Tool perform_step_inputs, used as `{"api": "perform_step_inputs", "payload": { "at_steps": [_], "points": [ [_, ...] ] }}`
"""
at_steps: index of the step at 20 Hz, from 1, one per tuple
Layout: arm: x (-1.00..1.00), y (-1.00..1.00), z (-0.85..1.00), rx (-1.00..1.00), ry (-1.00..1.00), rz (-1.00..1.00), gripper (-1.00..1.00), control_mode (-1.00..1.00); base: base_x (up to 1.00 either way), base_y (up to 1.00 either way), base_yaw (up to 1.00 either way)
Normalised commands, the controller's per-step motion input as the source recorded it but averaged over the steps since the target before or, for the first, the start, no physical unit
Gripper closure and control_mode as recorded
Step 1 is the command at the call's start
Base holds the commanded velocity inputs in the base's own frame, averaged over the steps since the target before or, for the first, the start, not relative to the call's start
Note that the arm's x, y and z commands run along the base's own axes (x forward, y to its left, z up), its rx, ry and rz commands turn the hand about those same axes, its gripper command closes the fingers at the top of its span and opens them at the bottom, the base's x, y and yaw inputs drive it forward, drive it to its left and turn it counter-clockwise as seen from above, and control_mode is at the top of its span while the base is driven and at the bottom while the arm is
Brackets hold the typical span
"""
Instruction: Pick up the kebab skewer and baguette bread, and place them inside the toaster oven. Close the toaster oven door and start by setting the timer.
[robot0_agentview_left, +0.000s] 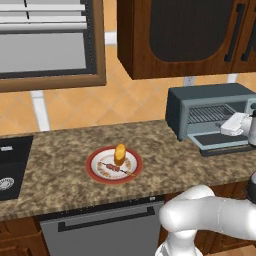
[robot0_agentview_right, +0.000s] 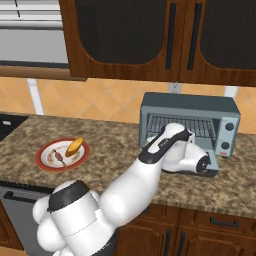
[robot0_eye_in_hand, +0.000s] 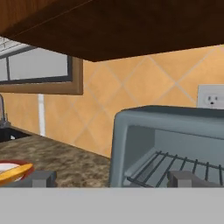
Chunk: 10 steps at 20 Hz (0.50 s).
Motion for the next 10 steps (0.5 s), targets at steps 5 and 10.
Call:
{"api": "perform_step_inputs", "payload": {
  "at_steps": [5,10],
  "points": [
    [0.36,-0.05,-0.12,0.00,0.00,-0.05,-1.00,-1.00,0.00,0.00,0.00],
    [0.42,0.00,-0.14,0.00,0.00,-0.08,-1.00,-1.00,0.00,0.00,0.00]
  ]
}}
